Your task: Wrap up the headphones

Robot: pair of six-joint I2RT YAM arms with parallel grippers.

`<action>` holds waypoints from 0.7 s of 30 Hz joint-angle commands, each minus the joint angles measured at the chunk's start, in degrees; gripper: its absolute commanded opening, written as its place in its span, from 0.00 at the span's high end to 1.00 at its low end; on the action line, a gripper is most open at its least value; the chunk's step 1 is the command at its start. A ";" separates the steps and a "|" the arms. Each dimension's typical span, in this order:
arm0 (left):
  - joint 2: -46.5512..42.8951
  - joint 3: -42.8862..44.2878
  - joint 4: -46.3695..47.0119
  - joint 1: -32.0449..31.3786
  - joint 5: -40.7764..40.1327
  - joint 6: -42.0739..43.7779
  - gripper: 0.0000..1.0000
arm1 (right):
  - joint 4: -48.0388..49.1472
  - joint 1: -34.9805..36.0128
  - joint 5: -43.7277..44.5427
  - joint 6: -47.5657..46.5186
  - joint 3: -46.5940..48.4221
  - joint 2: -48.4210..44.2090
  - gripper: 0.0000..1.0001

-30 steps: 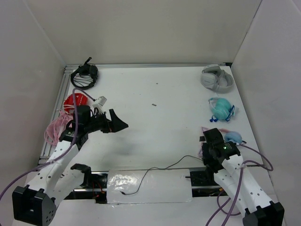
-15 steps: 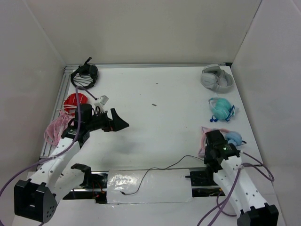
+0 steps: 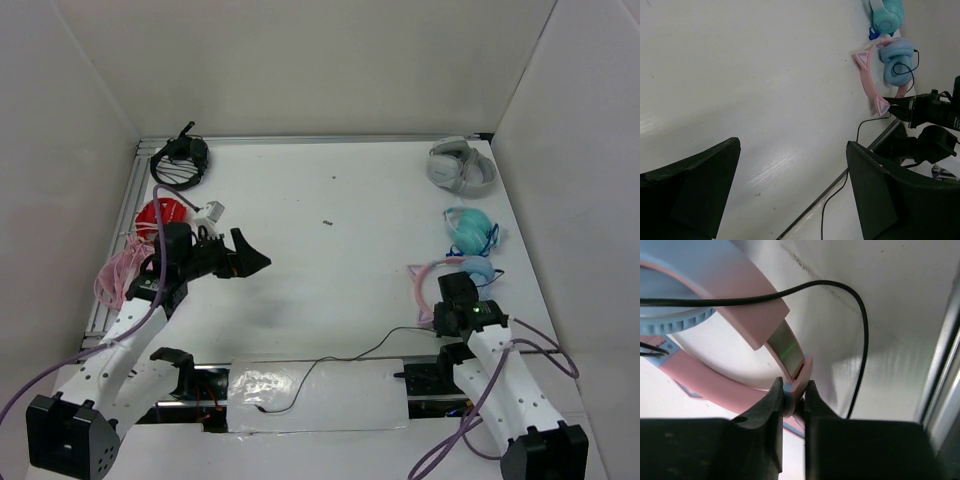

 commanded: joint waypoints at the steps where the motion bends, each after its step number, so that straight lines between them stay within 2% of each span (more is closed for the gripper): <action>1: 0.69 1.95 0.54 -0.20 0.65 0.94 0.01 | -2.66 0.56 -0.18 -4.26 0.45 -4.09 1.00; 8: 1.65 3.44 -0.08 -0.21 4.78 1.99 0.01 | -0.12 4.77 -4.14 -11.04 2.99 -8.93 1.00; 10: 1.92 4.06 -0.61 -0.12 6.62 2.78 0.01 | 2.25 6.61 -6.07 -12.61 3.52 -8.58 1.00; 13: 2.79 4.94 -0.96 -0.21 9.51 3.74 0.01 | 10.50 11.79 -8.53 -20.59 4.93 -7.36 1.00; 16: 4.46 5.99 -1.05 -0.29 13.99 4.54 0.01 | 17.54 18.73 -5.56 -29.04 9.04 -1.14 1.00; 17: 4.81 6.17 -0.87 -0.38 15.40 4.97 0.01 | 21.47 23.28 -4.33 -34.72 9.93 0.72 1.00; 19: 5.25 6.43 -0.09 -0.47 19.35 6.29 0.01 | 23.52 27.52 -0.02 -38.10 13.08 6.41 1.00; 20: 5.52 6.43 0.27 -0.56 20.16 7.08 0.01 | 27.10 30.93 0.51 -44.55 14.50 8.71 1.00; 21: 5.61 6.43 0.62 -0.64 20.95 7.52 0.01 | 28.00 32.62 1.39 -46.44 15.90 10.91 1.00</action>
